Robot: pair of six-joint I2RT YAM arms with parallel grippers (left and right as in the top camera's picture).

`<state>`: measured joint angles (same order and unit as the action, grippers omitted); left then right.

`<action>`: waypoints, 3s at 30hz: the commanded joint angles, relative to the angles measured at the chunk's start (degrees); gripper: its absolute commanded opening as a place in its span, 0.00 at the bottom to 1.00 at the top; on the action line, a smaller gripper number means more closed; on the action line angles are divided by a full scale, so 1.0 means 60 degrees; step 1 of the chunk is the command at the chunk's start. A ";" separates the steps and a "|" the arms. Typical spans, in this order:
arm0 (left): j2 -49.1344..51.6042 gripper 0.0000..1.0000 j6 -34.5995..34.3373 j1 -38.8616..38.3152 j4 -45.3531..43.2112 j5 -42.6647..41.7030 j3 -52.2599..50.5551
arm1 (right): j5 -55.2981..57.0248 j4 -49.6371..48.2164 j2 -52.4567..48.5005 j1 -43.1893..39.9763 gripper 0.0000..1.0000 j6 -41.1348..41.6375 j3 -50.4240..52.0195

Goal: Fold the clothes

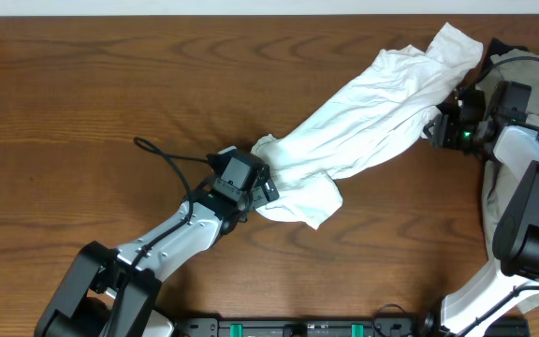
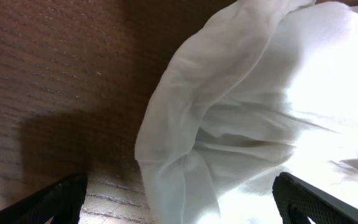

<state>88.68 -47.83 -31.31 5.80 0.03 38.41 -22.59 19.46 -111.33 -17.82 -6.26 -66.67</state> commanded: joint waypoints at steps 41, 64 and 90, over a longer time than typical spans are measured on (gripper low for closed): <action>0.0157 0.06 -0.0095 -0.0025 0.0233 -0.1147 0.0142 | -0.0280 0.0765 0.2106 0.0357 0.01 0.1672 -0.0175; -0.5319 0.06 0.1399 0.0823 0.5034 -0.0707 0.3067 | -0.0208 0.2637 0.6626 0.0357 0.01 0.3013 -0.0189; -0.5883 0.06 0.2696 0.1173 0.8021 0.0692 0.8134 | 0.1453 0.6681 0.8499 0.1031 0.01 0.3053 -0.3847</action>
<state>53.45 -34.11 -24.73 53.15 2.17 83.20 -16.84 57.52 -60.29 -13.04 11.57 -84.36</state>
